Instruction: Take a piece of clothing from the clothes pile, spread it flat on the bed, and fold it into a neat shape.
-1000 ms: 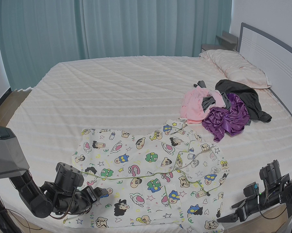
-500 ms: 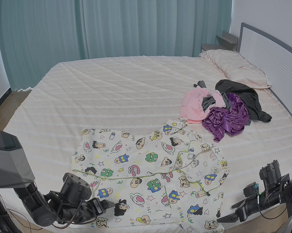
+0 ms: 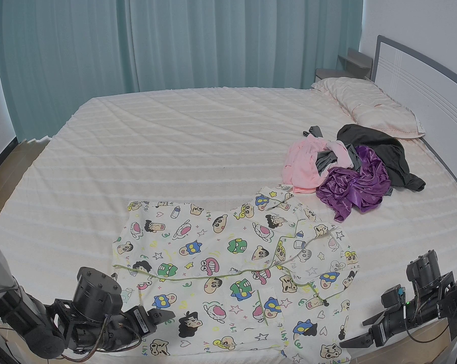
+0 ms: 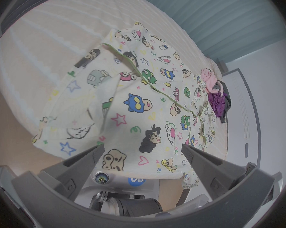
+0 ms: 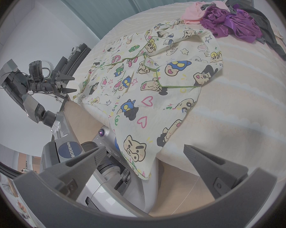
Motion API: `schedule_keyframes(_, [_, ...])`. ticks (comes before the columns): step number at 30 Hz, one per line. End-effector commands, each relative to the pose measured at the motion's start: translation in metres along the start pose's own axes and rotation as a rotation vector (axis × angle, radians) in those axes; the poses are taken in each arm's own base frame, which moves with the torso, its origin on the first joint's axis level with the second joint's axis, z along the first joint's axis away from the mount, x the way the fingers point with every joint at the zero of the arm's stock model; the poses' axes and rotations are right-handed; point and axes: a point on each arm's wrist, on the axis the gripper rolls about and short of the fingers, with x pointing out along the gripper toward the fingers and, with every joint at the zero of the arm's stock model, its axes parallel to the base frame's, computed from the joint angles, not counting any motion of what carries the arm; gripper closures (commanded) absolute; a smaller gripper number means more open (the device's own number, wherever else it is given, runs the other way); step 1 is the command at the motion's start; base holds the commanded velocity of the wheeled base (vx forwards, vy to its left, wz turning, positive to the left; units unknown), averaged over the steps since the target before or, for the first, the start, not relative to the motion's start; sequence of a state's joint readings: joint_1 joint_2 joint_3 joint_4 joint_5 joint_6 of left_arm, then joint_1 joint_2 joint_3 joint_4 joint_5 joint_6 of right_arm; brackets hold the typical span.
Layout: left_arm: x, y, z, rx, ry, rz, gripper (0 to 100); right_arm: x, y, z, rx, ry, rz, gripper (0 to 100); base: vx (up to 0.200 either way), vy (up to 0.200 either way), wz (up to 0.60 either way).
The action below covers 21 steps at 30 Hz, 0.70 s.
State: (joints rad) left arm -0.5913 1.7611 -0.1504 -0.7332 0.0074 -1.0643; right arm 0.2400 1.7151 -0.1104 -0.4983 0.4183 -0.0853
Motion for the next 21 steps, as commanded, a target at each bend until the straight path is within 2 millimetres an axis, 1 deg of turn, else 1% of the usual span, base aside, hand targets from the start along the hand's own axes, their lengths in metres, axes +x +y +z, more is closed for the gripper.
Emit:
schedule_keyframes(1, [-0.019, -0.005, 0.017, -0.092, -0.075, -0.036, 0, -0.001, 0.0, 0.0, -0.003, -0.003, 0.001, 0, 0.0, 0.0, 0.0])
schedule_keyframes(3, [-0.019, -0.005, 0.02, -0.122, -0.079, -0.026, 0, -0.001, 0.0, 0.0, -0.003, -0.003, 0.001, 0, 0.0, 0.0, 0.0])
schedule_keyframes(5, [-0.017, -0.004, 0.028, -0.231, -0.094, 0.006, 0, 0.0, 0.001, 0.0, -0.004, -0.002, 0.004, 0, 0.0, 0.0, 0.0])
schedule_keyframes(9, [-0.017, -0.001, 0.03, -0.296, -0.107, 0.018, 0, -0.001, 0.002, 0.0, -0.005, -0.002, 0.005, 0, 0.0, 0.0, 0.0])
schedule_keyframes(11, [-0.012, 0.003, 0.031, -0.34, -0.111, 0.055, 0, -0.001, 0.002, 0.0, -0.005, -0.002, 0.005, 0, 0.0, 0.0, 0.0])
schedule_keyframes(15, [0.005, 0.013, 0.028, -0.347, -0.119, 0.164, 0, -0.001, 0.002, 0.0, -0.005, -0.003, 0.006, 0, 0.0, 0.0, 0.0])
schedule_keyframes(18, [0.009, 0.016, 0.025, -0.344, -0.118, 0.195, 0, -0.001, 0.002, 0.0, -0.006, -0.004, 0.006, 0, 0.0, 0.0, 0.0])
schedule_keyframes(21, [0.01, 0.016, 0.026, -0.345, -0.123, 0.196, 0, -0.001, 0.002, 0.0, -0.006, -0.004, 0.006, 0, 0.0, 0.0, 0.0])
